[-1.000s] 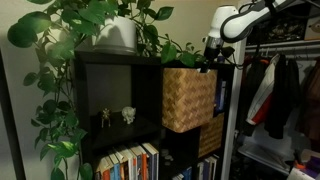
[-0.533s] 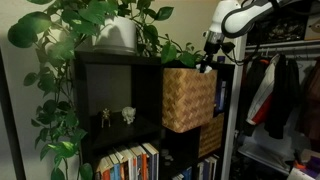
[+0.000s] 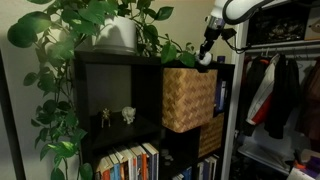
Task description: Partially pull out the basket from the shelf, remove socks from it then put them on top of the shelf, and then push the basket back into the shelf
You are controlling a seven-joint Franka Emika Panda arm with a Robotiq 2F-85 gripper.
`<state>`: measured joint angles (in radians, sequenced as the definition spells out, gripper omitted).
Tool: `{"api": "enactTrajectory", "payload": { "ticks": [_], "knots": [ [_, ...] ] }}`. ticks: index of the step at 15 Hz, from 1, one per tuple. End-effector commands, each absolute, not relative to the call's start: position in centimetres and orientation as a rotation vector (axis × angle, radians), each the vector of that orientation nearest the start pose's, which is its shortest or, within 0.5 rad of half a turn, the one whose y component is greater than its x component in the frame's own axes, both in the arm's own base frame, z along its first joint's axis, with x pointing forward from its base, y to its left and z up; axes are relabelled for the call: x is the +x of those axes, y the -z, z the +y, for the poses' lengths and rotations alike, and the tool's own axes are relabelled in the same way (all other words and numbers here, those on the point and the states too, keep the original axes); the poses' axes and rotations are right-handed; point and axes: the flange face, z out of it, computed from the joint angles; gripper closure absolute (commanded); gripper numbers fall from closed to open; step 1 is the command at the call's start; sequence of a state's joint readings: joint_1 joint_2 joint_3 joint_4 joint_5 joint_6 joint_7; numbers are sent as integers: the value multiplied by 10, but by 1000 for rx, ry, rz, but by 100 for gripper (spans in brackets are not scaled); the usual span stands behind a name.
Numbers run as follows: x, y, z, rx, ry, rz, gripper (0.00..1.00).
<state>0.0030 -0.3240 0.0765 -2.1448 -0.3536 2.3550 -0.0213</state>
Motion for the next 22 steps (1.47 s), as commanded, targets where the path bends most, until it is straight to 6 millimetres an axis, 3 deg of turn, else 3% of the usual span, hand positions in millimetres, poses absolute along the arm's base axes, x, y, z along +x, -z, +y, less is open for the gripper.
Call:
{"api": "enactTrajectory", "payload": {
  "ticks": [1, 4, 11, 12, 14, 18, 21, 22],
  "knots": [
    [515, -620, 30, -3351, 1037, -359, 91],
    [533, -621, 24, -3347, 1112, -387, 91],
    [578, -595, 23, -3288, 1209, -370, 87],
    [578, -596, 24, -3294, 1221, -368, 51],
    [573, -604, 28, -3322, 1235, -353, 45],
    [553, -625, 38, -3344, 1287, -367, 19],
    [541, -636, 33, -3340, 1285, -346, 0],
    [536, -637, 33, -3340, 1264, -337, 0]
  ]
}}
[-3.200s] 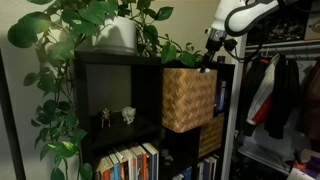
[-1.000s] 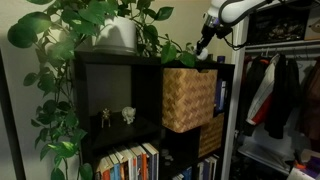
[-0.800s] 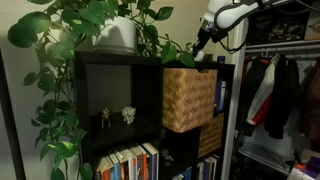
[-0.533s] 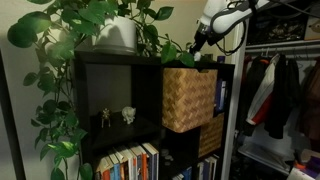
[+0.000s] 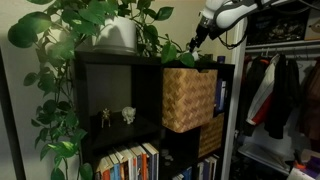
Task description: Partially pull out the basket from the shelf, remove socks from it then put them on top of the shelf, and then push the basket back into the shelf
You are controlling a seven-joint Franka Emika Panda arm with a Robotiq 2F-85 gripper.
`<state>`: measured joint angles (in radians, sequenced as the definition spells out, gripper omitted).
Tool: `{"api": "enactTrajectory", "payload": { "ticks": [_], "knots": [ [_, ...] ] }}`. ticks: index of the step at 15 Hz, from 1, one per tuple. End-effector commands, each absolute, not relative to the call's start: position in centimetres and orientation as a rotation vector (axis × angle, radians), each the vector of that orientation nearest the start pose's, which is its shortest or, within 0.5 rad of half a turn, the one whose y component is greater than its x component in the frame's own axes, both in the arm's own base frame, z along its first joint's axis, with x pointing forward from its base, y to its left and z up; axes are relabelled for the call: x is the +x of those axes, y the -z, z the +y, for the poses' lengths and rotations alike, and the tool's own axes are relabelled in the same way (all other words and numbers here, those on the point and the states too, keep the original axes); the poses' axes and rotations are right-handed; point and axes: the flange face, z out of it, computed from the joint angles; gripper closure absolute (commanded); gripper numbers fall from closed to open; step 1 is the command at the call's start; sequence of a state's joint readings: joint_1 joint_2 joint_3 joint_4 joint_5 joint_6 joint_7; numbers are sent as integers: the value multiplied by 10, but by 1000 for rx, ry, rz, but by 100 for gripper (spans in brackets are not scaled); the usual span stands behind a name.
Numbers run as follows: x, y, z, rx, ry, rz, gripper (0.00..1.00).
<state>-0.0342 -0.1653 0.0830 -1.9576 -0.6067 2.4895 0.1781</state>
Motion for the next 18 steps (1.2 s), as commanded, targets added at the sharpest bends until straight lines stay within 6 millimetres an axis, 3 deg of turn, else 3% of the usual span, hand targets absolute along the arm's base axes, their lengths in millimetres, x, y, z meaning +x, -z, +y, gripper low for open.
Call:
{"api": "enactTrajectory", "payload": {
  "ticks": [1, 7, 11, 18],
  "knots": [
    [532, -638, 34, -3339, 1229, -341, 0],
    [507, -618, 44, -3277, 818, -278, 0],
    [495, -607, 49, -3260, 642, -227, 0],
    [505, -562, 43, -3262, 462, -117, 0]
  ]
}}
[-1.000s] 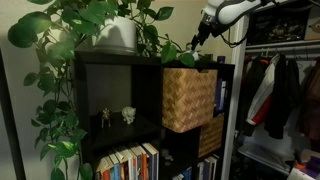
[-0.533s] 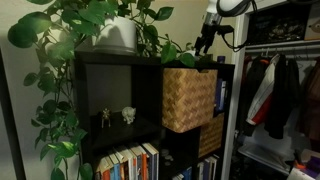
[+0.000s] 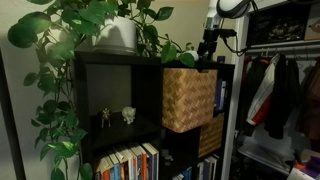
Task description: Partially pull out the basket from the shelf, remove socks from it then put them on top of the shelf, and then push the basket back into the shelf
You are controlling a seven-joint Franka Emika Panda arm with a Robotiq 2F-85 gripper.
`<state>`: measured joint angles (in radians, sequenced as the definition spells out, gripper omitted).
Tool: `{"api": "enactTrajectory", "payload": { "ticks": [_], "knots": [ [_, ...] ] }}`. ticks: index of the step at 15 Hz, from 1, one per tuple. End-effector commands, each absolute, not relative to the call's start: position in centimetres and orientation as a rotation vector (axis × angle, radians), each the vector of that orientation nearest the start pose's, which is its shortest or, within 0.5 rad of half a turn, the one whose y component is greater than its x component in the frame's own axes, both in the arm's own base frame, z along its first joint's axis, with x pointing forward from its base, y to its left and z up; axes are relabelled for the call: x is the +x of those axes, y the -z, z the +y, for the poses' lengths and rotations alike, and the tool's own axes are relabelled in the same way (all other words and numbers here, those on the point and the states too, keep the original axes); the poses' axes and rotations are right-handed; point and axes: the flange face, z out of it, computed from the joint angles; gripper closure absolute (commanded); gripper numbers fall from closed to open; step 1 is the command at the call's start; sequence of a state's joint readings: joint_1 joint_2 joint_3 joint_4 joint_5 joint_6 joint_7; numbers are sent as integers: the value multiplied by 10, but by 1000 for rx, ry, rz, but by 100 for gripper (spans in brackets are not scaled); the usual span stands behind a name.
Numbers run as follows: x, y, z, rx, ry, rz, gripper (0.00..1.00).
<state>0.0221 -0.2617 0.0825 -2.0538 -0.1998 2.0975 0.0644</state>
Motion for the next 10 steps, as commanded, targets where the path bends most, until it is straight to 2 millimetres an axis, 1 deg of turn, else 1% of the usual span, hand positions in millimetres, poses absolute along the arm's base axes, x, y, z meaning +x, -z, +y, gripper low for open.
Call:
{"api": "enactTrajectory", "payload": {
  "ticks": [1, 2, 5, 10],
  "knots": [
    [507, -554, 42, -3257, 426, -98, 0],
    [510, -545, 42, -3248, 402, -84, 0],
    [520, -525, 37, -3218, 403, -41, 0],
    [539, -493, 23, -3186, 417, 4, 0]
  ]
}}
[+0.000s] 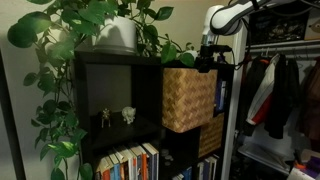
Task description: Partially pull out the basket from the shelf, remove socks from it then put them on top of the shelf, and then push the basket back into the shelf
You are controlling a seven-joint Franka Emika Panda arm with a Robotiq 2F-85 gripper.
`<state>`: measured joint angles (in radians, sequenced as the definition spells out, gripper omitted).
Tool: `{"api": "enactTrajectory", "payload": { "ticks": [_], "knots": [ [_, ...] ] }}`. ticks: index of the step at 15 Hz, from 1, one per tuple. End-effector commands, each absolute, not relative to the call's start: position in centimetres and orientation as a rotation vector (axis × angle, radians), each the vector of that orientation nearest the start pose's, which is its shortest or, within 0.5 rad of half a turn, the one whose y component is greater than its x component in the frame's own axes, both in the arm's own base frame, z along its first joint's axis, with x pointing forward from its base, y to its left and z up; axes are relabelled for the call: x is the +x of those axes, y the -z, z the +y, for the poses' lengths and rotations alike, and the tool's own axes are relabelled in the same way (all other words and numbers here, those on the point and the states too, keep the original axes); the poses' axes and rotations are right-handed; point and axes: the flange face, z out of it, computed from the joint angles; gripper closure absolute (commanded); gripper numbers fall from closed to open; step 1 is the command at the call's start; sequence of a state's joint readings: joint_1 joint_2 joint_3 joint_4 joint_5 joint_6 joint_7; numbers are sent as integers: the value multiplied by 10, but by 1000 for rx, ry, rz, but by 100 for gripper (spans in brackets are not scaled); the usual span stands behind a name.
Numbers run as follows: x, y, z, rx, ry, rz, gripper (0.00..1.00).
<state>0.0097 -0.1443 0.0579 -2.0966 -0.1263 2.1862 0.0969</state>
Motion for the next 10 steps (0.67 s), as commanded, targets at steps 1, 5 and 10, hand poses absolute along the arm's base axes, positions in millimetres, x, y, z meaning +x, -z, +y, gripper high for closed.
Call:
{"api": "enactTrajectory", "payload": {
  "ticks": [1, 5, 10],
  "knots": [
    [542, -487, 21, -3180, 428, 0, 0],
    [550, -459, 16, -3172, 442, -14, 0],
    [550, -445, 16, -3150, 425, -8, 20]
  ]
}}
